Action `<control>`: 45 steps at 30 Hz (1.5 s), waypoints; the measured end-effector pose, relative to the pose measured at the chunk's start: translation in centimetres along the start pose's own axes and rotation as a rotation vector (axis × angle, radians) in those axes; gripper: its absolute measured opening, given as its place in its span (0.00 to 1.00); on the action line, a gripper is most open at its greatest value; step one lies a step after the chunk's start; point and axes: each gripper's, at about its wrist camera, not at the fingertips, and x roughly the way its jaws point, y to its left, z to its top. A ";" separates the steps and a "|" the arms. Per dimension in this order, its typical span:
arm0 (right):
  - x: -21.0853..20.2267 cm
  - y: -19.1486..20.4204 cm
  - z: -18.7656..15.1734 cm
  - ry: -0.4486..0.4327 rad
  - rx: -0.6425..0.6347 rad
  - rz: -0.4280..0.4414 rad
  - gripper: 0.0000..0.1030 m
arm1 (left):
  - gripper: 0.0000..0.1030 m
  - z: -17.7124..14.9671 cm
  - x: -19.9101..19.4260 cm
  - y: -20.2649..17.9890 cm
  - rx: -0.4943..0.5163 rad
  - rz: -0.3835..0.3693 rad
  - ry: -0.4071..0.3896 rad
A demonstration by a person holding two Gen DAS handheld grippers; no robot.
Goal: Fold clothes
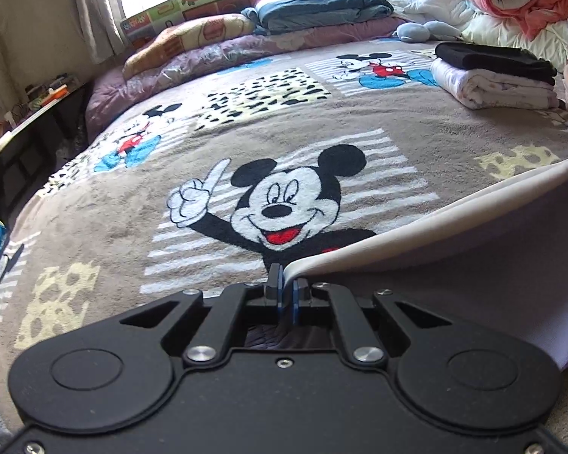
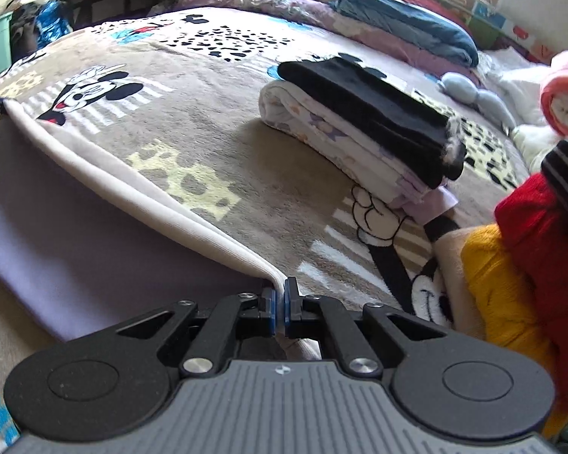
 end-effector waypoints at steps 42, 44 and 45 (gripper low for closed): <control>-0.6 0.2 -9.5 -0.123 0.519 -0.132 0.53 | 0.44 -7.0 -8.3 -18.0 0.420 -0.412 -0.106; -0.7 -0.1 -9.8 -0.143 0.554 -0.128 0.53 | 0.45 -6.1 -8.9 -15.3 0.322 -0.449 -0.138; -0.9 -0.1 -9.9 -0.162 0.565 -0.135 0.54 | 0.46 -5.7 -8.9 -13.6 0.244 -0.445 -0.155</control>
